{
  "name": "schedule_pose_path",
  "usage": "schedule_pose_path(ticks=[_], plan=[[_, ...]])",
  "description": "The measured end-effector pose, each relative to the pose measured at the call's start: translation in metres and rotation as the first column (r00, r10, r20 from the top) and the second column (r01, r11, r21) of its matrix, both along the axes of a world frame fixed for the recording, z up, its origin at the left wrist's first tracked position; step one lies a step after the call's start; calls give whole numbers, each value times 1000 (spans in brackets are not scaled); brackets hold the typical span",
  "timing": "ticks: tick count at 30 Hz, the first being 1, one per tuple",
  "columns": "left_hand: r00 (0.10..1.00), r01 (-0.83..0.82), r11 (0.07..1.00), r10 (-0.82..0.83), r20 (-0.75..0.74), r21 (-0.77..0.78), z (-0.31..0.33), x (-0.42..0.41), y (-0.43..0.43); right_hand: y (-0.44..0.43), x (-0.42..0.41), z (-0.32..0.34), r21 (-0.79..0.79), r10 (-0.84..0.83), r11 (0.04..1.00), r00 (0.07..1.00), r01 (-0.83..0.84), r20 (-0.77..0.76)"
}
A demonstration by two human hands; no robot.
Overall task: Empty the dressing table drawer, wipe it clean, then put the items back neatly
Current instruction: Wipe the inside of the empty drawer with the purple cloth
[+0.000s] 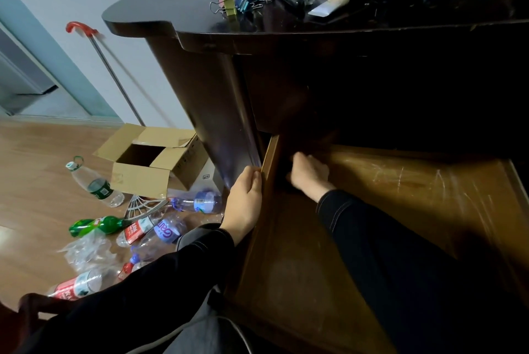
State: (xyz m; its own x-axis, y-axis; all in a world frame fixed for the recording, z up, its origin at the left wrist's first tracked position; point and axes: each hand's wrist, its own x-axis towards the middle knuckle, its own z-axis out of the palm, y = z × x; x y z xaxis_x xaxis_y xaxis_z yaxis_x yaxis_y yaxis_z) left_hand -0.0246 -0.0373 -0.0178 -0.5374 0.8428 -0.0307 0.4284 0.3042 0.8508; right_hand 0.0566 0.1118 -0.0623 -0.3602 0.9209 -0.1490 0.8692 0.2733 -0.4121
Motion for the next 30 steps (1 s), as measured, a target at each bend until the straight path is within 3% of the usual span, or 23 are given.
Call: schedule_pose_path(ticks=[4, 7, 9, 11, 16, 20, 24, 27, 30], plan=[[1000, 1, 1000, -1, 13, -4, 0, 0, 0, 16, 4, 9, -18, 31, 999, 999, -32, -35], [1000, 3, 1000, -3, 24, 8, -1, 0, 0, -22, 22, 8, -57, 195, 979, 981, -194, 9], [1000, -1, 1000, 1, 0, 23, -3, 0, 1, -69, 35, -2, -76, 338, 941, 935, -331, 107], [1000, -10, 999, 11, -13, 40, -4, 0, 2, -109, 48, -8, -78, 442, 897, 890, -436, 110], [1000, -14, 1000, 14, -25, 24, -1, 2, 0, -72, 32, 4, -202, 389, 910, 915, -362, 111], [1000, -15, 1000, 16, -22, 21, 6, 5, -2, -50, 24, 11, -95, 253, 965, 959, -243, 124], [1000, -20, 999, 21, -21, 37, 8, 6, -3, -92, 30, 7, -146, 373, 926, 897, -347, 236], [1000, -24, 999, 24, -1, 35, 8, 6, -3, -135, 47, -7, -221, 546, 834, 815, -506, 192], [999, -31, 999, 30, 37, 27, 8, 6, -4, -128, 48, -3, -196, 527, 845, 837, -497, 149]])
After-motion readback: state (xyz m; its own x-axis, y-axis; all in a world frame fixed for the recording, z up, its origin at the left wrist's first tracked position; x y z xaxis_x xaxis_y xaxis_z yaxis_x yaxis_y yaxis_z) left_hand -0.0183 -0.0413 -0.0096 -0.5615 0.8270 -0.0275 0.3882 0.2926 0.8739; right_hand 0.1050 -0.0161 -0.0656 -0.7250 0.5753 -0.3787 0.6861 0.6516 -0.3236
